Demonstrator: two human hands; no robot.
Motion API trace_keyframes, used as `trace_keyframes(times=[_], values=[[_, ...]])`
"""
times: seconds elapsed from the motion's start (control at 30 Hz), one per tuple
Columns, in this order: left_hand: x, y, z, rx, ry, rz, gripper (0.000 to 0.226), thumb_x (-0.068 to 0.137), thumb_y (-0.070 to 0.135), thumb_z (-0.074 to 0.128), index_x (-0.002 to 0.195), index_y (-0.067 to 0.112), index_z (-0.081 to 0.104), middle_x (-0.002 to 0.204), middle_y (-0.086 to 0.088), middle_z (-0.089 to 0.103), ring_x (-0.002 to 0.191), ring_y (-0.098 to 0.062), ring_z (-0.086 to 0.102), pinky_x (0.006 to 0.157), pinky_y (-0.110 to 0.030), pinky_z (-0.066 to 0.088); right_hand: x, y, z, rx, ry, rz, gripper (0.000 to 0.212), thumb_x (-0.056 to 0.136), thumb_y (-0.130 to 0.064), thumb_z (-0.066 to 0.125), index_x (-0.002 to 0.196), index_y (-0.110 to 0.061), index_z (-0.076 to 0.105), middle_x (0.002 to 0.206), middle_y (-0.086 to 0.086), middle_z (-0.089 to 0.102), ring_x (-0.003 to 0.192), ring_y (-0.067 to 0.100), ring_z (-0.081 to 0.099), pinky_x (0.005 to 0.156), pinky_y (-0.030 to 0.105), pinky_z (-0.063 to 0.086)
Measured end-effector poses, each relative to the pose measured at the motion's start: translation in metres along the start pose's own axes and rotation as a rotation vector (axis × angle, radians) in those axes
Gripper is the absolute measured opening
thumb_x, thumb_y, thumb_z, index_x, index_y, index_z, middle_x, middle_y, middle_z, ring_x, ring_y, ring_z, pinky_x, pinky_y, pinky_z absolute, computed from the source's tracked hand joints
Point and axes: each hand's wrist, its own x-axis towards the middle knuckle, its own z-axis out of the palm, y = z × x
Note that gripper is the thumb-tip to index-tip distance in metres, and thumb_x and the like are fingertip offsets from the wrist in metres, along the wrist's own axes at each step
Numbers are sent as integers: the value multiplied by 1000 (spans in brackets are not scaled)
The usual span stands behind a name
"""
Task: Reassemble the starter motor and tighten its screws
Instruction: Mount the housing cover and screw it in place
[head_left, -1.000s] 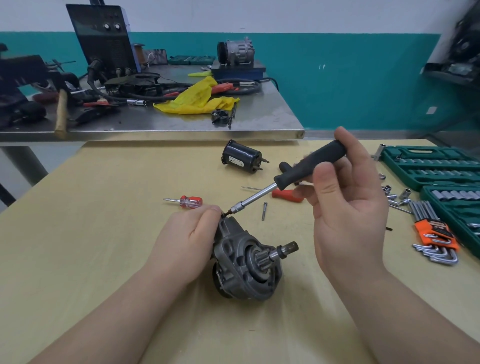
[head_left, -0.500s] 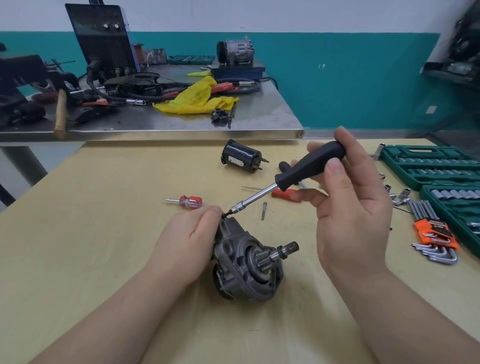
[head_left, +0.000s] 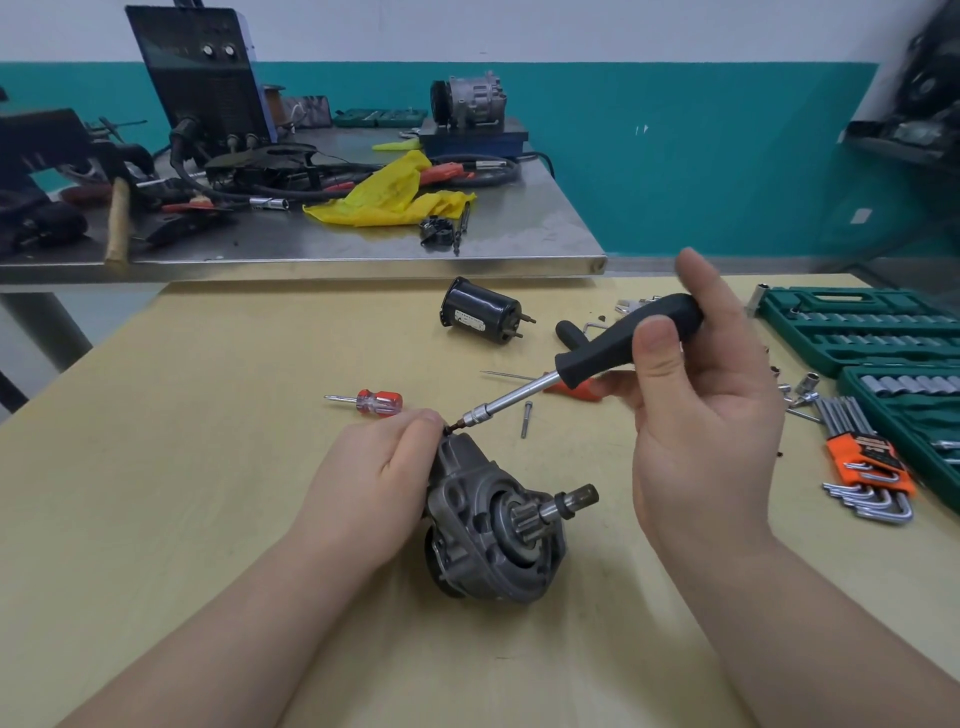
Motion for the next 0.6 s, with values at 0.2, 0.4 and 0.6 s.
trace_keyframes(times=[0.2, 0.4, 0.6], values=[[1, -2, 0, 7, -3, 4, 36, 96, 40, 37, 65, 23, 34, 57, 7, 36, 58, -16, 32, 58, -40, 27, -4, 5, -5, 9, -89, 3, 47, 111, -17, 52, 153, -38, 53, 132, 12, 69, 113, 41, 71, 87, 54, 63], [1, -2, 0, 39, 3, 42, 33, 96, 39, 36, 69, 20, 37, 59, 3, 39, 60, -18, 36, 59, -42, 30, -2, 1, 2, -14, 15, -9, 40, 92, -46, 78, 131, -41, 70, 103, -7, 69, 90, 13, 72, 76, 45, 64], [2, -4, 0, 22, 3, 21, 33, 95, 39, 36, 67, 21, 34, 59, 4, 36, 61, -18, 34, 60, -42, 29, -2, 7, -7, 54, -37, 61, 46, 107, -26, 58, 153, -28, 56, 126, 11, 70, 110, 41, 73, 79, 47, 63]])
